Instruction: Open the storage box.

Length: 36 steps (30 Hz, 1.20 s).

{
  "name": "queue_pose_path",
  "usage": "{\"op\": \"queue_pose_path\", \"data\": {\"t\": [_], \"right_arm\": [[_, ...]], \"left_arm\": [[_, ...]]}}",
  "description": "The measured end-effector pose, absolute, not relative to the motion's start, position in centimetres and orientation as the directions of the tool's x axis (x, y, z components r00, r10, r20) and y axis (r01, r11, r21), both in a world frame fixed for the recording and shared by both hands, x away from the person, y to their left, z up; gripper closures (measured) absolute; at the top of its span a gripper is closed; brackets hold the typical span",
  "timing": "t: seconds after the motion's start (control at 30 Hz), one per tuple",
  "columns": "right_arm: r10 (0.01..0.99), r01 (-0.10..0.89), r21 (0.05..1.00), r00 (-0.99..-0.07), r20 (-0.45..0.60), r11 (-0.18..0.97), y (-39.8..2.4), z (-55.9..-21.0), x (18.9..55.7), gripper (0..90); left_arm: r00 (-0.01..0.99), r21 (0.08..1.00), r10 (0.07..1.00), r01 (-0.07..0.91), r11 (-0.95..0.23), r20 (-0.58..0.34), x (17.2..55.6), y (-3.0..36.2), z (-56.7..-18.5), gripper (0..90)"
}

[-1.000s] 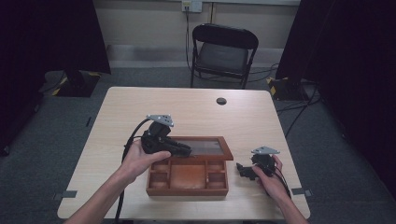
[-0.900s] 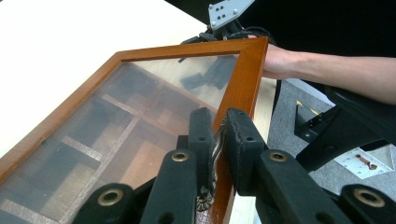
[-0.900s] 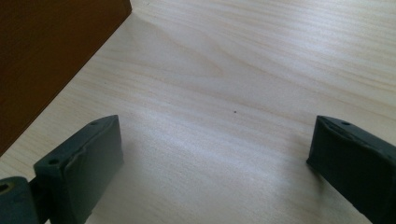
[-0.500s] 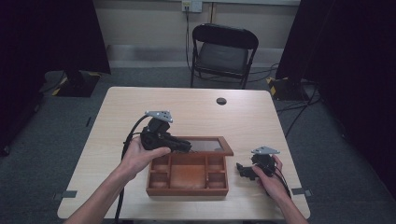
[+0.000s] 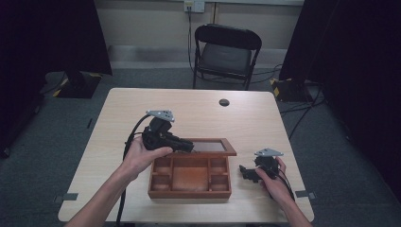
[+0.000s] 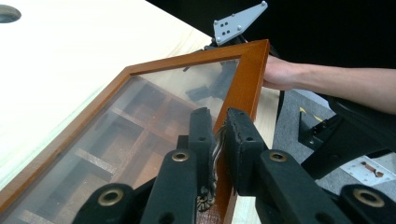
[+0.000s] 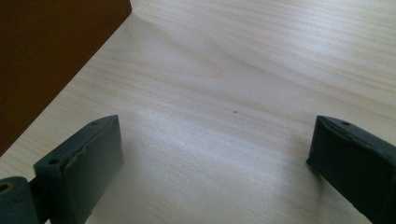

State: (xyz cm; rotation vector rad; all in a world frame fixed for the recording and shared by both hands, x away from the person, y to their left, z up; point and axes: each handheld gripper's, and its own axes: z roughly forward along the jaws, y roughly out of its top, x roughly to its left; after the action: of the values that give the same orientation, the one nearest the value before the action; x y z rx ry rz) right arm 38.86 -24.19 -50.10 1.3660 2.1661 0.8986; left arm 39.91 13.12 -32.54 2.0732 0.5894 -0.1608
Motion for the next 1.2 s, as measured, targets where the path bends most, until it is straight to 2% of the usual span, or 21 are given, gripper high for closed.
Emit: {"op": "queue_pose_path", "data": {"t": [1.2], "right_arm": [[0.904, 0.630, 0.713, -0.426, -0.013, 0.307, -24.2, -50.1, 38.9, 2.0]], "left_arm": [[0.870, 0.786, 0.352, 0.473, -0.398, -0.345, 41.2, 13.5, -31.7, 81.3]]}}
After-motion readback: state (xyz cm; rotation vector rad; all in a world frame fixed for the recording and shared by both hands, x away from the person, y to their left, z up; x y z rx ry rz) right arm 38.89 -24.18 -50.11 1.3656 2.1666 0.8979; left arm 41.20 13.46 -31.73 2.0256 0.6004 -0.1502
